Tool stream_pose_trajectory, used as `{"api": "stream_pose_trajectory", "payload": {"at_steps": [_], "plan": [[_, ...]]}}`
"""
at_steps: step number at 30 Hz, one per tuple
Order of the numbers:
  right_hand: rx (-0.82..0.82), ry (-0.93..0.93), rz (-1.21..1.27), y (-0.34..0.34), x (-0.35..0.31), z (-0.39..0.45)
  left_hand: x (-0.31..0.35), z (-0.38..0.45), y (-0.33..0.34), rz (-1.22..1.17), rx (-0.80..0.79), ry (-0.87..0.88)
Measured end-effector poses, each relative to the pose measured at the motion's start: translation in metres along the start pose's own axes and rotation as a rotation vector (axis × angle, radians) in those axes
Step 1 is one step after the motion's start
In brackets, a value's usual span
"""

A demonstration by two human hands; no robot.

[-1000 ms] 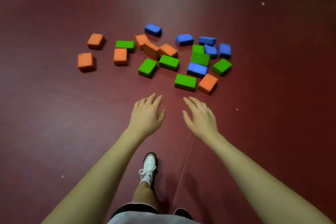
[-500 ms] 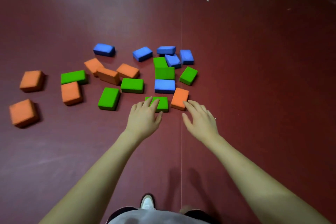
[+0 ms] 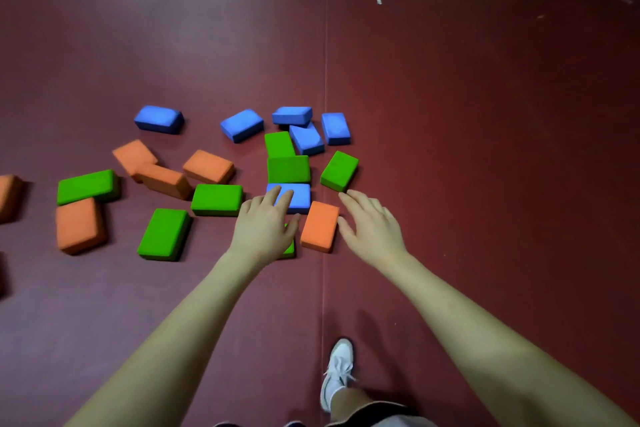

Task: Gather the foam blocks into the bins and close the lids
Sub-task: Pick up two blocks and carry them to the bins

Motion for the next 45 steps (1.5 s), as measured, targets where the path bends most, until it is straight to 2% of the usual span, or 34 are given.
{"api": "stream_pose_trajectory", "payload": {"at_steps": [5, 14, 26, 35, 38, 45], "plan": [[-0.037, -0.057, -0.022, -0.003, 0.049, 0.076, 0.015, 0.080, 0.008, 0.006, 0.029, -0.048], [-0.130, -0.107, -0.016, 0.028, 0.101, 0.182, -0.003, 0.186, 0.044, 0.028, -0.060, -0.134], [-0.233, -0.045, 0.060, 0.092, 0.147, 0.312, -0.040, 0.315, 0.107, -0.011, -0.150, -0.151], [-0.392, -0.196, 0.038, 0.195, 0.217, 0.409, -0.066, 0.402, 0.225, -0.049, -0.246, -0.267], [-0.365, -0.285, 0.017, 0.234, 0.242, 0.434, -0.070, 0.420, 0.274, -0.061, -0.280, -0.338], [-0.566, -0.407, 0.022, 0.347, 0.306, 0.461, -0.079, 0.429, 0.396, -0.076, -0.366, -0.562]]}}
Point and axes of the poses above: each hand's wrist, its own z-axis towards the middle knuckle, its own y-axis out of the palm, x = y × z, the point moved 7 cm from there along z, towards the middle knuckle, and after that the axes turned 3 degrees about -x, right-handed, at the moved point
